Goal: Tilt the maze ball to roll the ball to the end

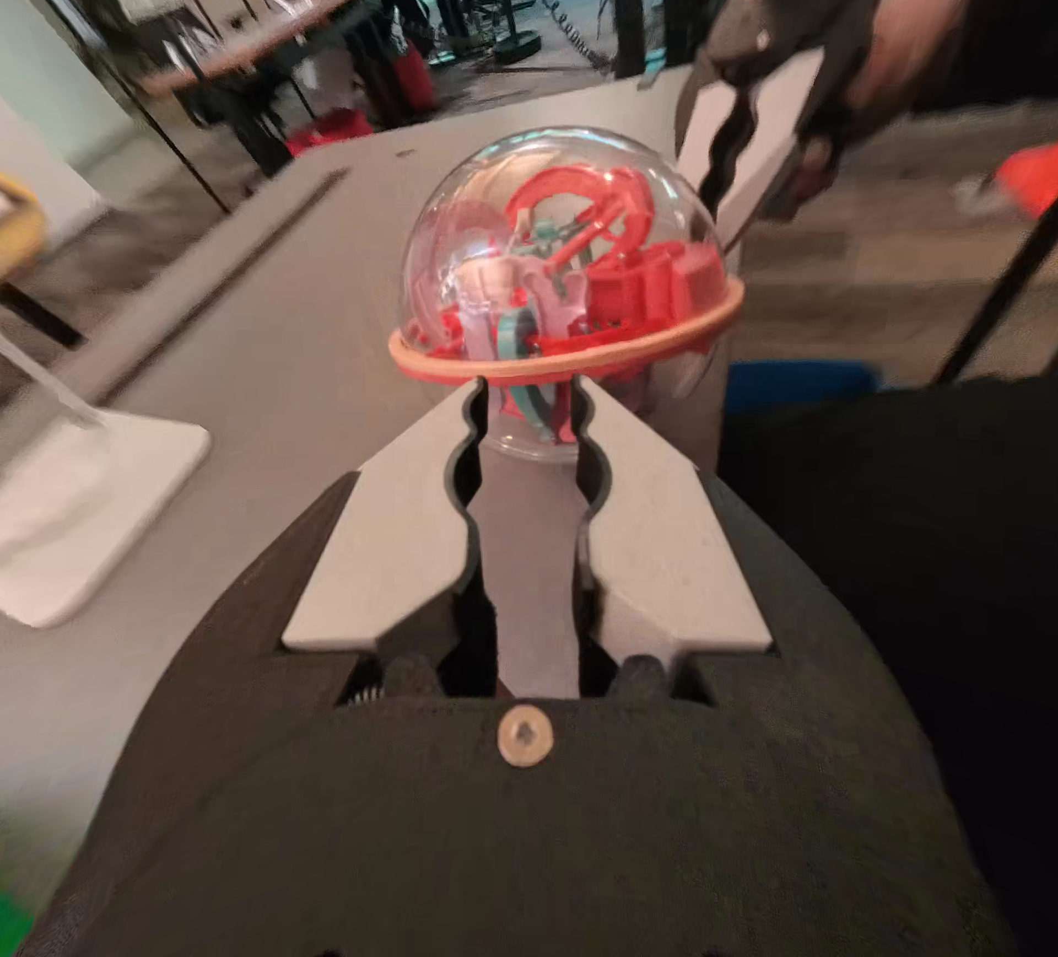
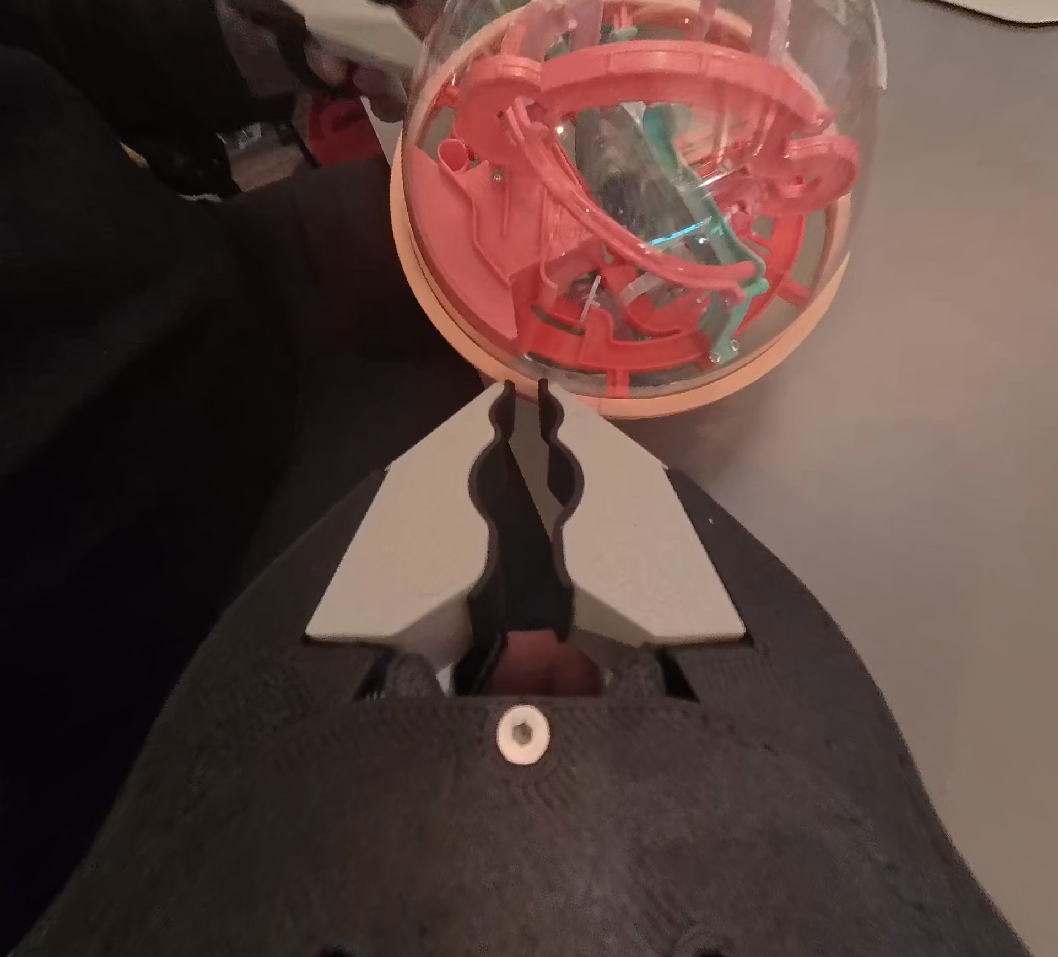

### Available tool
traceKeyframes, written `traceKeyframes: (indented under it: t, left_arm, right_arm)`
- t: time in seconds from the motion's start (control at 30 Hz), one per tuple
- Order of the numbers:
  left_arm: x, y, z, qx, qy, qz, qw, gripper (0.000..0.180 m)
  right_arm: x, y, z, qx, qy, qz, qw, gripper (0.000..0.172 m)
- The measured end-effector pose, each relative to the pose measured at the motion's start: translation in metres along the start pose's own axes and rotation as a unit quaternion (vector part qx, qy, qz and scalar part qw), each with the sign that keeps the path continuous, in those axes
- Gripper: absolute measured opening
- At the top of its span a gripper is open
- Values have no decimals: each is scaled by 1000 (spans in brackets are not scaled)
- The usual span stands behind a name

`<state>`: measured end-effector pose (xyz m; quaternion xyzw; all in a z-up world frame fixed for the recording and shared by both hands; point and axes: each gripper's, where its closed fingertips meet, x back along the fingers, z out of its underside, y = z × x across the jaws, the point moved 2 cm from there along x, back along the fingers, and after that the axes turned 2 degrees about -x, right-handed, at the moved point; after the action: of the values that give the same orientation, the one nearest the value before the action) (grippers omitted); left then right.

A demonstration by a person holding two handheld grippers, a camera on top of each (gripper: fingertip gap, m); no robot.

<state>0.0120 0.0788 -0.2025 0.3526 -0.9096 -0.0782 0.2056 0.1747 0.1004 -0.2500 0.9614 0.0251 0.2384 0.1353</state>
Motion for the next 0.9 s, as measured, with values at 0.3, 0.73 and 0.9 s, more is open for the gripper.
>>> traceKeyframes:
  t: [0.3, 0.73, 0.9]
  left_arm:
    - [0, 26, 25, 375, -8, 124, 919, 53]
    - [-6, 20, 29, 392, -7, 123, 912, 9]
    - [-6, 17, 33, 358, 8, 126, 925, 7]
  right_arm:
    - [-22, 0, -7, 26, 22, 3, 999, 4]
    - [-15, -1, -11, -11, 1, -20, 1000, 5]
    - [6, -27, -16, -142, -59, -29, 988, 32]
